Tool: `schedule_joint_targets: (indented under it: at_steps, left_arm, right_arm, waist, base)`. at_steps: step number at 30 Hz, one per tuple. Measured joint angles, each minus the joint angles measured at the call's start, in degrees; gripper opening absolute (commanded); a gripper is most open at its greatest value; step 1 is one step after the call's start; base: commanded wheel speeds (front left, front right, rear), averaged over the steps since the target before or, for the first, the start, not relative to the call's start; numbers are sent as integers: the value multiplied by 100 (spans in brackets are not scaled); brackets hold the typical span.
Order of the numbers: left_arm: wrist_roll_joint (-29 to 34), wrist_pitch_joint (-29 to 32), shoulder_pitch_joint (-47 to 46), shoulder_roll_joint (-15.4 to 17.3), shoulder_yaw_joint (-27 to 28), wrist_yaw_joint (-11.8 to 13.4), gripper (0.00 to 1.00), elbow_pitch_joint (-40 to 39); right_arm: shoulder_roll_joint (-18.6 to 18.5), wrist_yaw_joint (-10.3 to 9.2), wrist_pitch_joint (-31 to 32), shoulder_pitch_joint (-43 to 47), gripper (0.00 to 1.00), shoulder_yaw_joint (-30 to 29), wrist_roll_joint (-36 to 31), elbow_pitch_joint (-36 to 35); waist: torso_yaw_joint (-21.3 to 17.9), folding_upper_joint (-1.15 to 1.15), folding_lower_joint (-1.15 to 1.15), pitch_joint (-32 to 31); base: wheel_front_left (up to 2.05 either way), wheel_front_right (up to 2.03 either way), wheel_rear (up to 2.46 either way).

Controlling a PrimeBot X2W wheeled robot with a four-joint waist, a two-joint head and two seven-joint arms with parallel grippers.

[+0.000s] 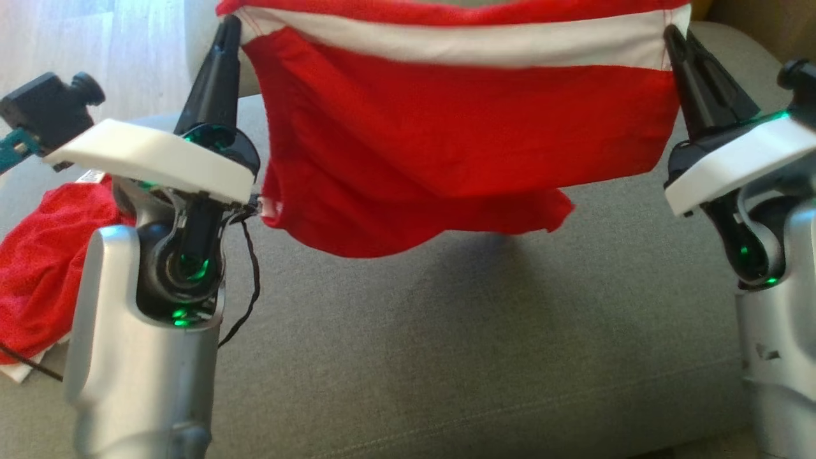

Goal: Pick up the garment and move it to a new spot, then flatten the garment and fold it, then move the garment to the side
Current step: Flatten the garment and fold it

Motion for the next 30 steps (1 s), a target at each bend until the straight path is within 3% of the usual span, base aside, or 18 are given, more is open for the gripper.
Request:
schedule_joint_targets:
  at_steps: [7, 14, 20, 21, 26, 30]
  left_arm:
    - [2, 483, -272, 83, -63, 212, 0, 187]
    - [286, 708, -2532, 318, -112, 176, 0, 1260]
    - [868, -125, -4328, 420, -176, -264, 0, 2550]
    - [868, -125, -4328, 420, -176, -264, 0, 2550]
    - [1196, -1271, -5074, 344, -204, -616, 0, 3398]
    - [1260, -1796, -5164, 170, -342, -898, 0, 4039]
  right_arm:
    - [98, 0, 259, -260, 0, 9, -88, 10]
    - [-33, 0, 121, -2404, 0, 193, -278, 1137]
    - [7, 0, -873, -4298, 0, -22, -749, 2569]
    - [7, 0, -873, -4298, 0, -22, -749, 2569]
    - [222, 1, -1961, -5027, 0, -490, -1276, 3499]
    - [425, 1, -2196, -5100, 0, -914, -1352, 4245]
  waist:
    - [-52, 0, 0, 341]
    - [-86, 0, 2, 1190]
    - [-121, 0, 3, 2039]
    - [-121, 0, 3, 2039]
    - [-119, 0, 3, 2571]
    - [-44, 0, 2, 2809]
  base:
    - [0, 0, 0]
    - [0, 0, 0]
    - [0, 0, 0]
    - [0, 0, 0]
    - [0, 0, 0]
    - [0, 0, 0]
